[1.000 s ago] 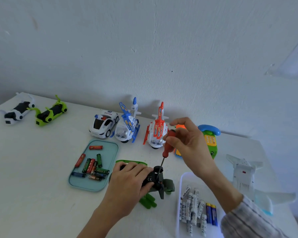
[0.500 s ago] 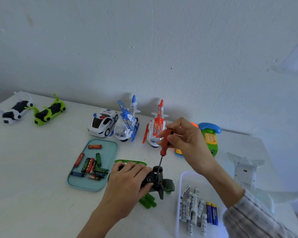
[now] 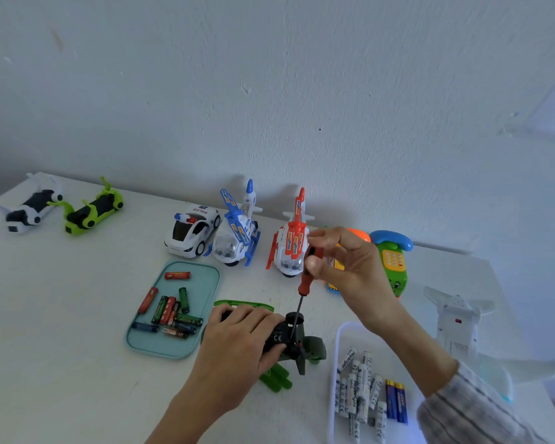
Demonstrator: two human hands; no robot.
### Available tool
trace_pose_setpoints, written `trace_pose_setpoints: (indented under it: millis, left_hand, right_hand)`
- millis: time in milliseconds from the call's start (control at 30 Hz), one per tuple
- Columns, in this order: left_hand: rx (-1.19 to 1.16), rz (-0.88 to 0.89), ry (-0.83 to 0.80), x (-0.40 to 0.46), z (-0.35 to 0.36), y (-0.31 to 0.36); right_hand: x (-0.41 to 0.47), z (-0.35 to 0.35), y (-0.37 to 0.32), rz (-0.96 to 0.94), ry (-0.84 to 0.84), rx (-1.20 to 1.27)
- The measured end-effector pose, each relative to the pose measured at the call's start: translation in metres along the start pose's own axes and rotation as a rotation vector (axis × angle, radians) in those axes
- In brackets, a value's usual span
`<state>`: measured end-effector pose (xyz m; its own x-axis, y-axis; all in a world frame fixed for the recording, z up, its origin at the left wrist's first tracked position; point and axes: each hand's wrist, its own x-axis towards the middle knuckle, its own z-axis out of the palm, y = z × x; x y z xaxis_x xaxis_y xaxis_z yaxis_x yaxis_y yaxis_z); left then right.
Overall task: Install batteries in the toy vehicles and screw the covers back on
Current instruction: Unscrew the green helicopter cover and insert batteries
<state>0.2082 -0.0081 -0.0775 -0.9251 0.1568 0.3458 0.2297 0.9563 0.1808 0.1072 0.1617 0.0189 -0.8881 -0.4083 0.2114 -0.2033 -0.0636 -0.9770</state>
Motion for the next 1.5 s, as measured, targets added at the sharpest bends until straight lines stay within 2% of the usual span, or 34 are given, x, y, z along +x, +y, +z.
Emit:
trace_pose_setpoints:
  millis: [100,300,500,667,767,833,1033,1133,1267,1500]
  left_hand:
    - [0.012,0.008,0.01,0.0,0.0,0.001]
    - [0.036,0.018,0.019,0.0,0.0,0.002]
    - [0.04,0.031,0.021,0.003,0.0,0.0]
    - [0.042,0.036,0.026,0.004,0.0,0.0]
    - [0.039,0.032,0.026,0.004,0.0,-0.001]
    - [0.039,0.035,0.022,0.004,0.0,-0.001]
    - [0.036,0.069,0.032,0.002,0.001,-0.003]
    - [0.031,0.079,0.043,0.004,0.001,-0.005]
    - [0.033,0.089,0.038,0.004,0.0,-0.005]
    - [0.033,0.092,0.032,0.005,-0.001,-0.005]
  right_hand:
    - [-0.003,0.006,-0.003,-0.045,0.021,0.0]
    - [-0.011,0.011,-0.004,-0.076,-0.067,0.045]
    - [-0.02,0.017,-0.005,-0.138,0.066,-0.011]
    - [-0.022,0.018,-0.008,-0.091,0.032,0.016]
    - [-0.022,0.02,-0.008,-0.106,0.092,-0.102]
    - [-0.022,0.023,-0.008,-0.116,0.133,-0.072]
    - [-0.026,0.022,-0.007,-0.087,0.104,-0.152]
    - [-0.029,0.021,-0.007,-0.102,0.155,-0.227]
    - [-0.035,0.03,-0.009,-0.169,0.182,-0.127]
    - [-0.036,0.03,-0.007,-0.15,0.251,-0.136]
